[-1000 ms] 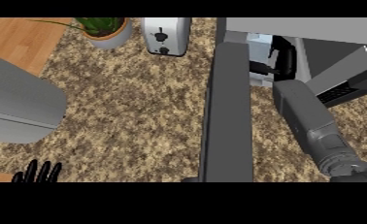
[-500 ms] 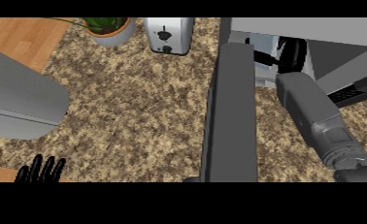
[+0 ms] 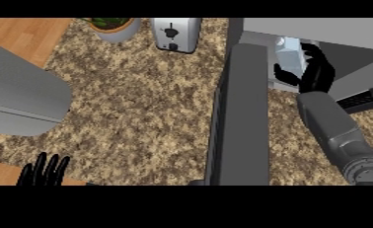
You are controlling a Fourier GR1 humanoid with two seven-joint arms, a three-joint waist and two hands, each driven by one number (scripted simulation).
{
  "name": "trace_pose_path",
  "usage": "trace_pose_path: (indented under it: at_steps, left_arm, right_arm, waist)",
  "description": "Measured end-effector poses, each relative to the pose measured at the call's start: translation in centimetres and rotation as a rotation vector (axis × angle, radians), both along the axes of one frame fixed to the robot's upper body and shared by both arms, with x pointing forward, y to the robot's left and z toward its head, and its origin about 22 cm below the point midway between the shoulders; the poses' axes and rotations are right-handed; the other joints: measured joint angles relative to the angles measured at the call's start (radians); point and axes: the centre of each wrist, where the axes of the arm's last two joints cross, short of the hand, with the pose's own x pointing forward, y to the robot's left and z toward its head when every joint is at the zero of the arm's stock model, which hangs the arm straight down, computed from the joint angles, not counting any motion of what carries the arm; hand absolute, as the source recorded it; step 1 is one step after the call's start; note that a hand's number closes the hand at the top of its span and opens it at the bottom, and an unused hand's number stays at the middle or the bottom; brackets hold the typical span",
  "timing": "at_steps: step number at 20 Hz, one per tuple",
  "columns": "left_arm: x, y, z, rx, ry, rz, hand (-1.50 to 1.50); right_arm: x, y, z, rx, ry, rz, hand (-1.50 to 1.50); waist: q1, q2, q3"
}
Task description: Pick up the milk, place it into the microwave and close the microwave
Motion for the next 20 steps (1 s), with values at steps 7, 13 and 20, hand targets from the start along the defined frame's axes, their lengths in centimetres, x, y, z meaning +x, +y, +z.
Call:
trace_pose_path:
  at_steps: [7, 13, 20]
  left_arm:
    - [0.6, 0.0, -0.2, 0.010, 0.008, -0.015, -1.50]
    - [0.9, 0.1, -0.2, 0.013, 0.005, -0.006, -1.50]
    - [0.9, 0.0, -0.4, 0.014, -0.002, -0.010, -1.50]
  right_arm:
    - [0.6, 2.3, 0.1, -0.105, 0.049, 0.119, -1.50]
    - [1.6, 5.6, 0.8, -0.103, 0.055, 0.301, -1.50]
    - [2.1, 8.3, 1.3, -0.018, 0.077, 0.437, -1.50]
  waist:
    - [0.023, -0.010, 0.007]
    - [0.020, -0.016, 0.011]
    - [0.010, -0.021, 0.012]
